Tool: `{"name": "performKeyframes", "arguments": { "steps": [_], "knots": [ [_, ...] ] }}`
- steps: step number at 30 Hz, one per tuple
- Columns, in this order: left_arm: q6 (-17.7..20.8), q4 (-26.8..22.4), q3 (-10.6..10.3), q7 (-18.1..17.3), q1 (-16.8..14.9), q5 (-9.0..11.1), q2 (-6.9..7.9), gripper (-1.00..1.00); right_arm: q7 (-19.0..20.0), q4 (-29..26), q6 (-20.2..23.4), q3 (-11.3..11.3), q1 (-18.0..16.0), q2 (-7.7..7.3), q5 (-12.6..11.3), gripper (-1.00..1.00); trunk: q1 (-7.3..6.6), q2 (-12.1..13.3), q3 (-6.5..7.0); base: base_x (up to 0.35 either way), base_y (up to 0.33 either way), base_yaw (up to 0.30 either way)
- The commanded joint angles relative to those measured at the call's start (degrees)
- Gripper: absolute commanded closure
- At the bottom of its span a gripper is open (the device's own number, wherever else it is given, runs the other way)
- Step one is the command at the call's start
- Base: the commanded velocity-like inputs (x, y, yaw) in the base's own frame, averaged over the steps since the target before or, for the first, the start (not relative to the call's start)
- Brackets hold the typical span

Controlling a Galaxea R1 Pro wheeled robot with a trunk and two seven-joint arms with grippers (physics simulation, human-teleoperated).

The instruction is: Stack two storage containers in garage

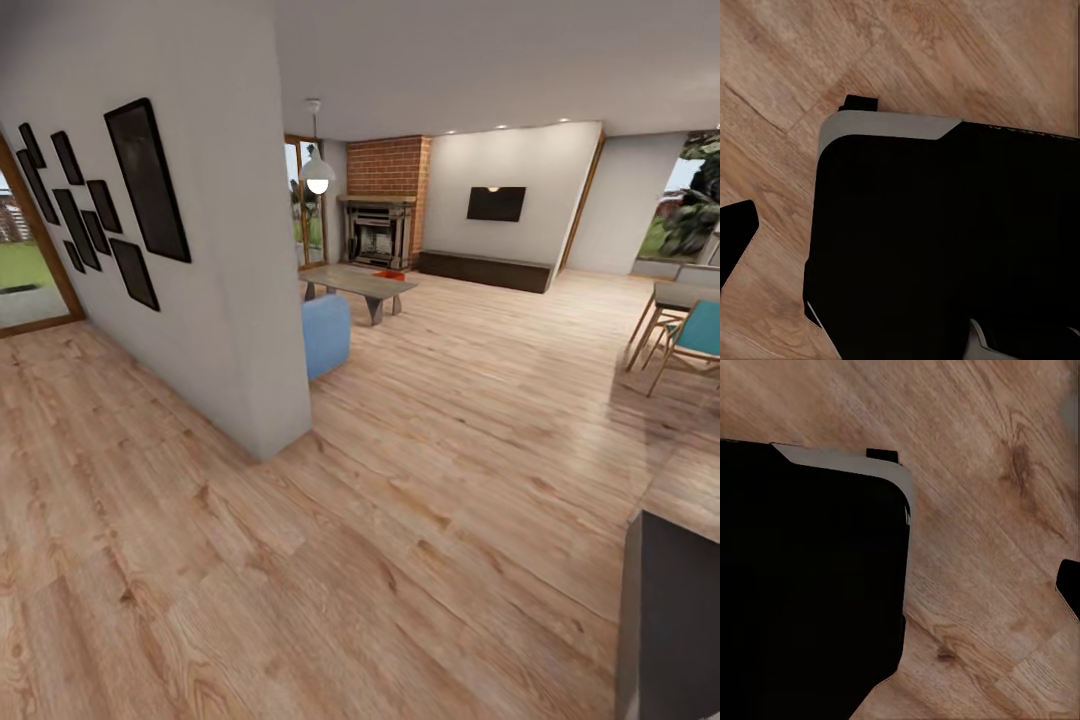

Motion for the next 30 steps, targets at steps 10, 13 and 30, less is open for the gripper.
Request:
{"name": "performKeyframes", "arguments": {
  "steps": [10, 13, 30],
  "knots": [
    [-0.2, 0.1, -0.1, -0.1, 0.0, 0.5, 0.0, -1.0, 0.0, 0.1, -0.2, 0.4, 0.0, 0.03, -0.4, -1.0, 0.04, 0.0, -0.07, 0.322, 0.0, -0.002],
    [-0.2, 0.1, -0.1, -0.1, 0.0, 0.5, 0.0, -1.0, 0.0, 0.1, -0.2, 0.4, 0.0, 0.03, -0.4, -1.0, 0.04, 0.0, -0.07, 0.322, 0.0, -0.139],
    [-0.2, 0.1, -0.2, -0.1, 0.0, 0.5, -0.01, -1.0, 0.0, 0.1, -0.2, 0.4, 0.0, 0.03, -0.4, -1.0, 0.04, 0.0, -0.07, 0.322, 0.0, -0.228]
  ]
}}
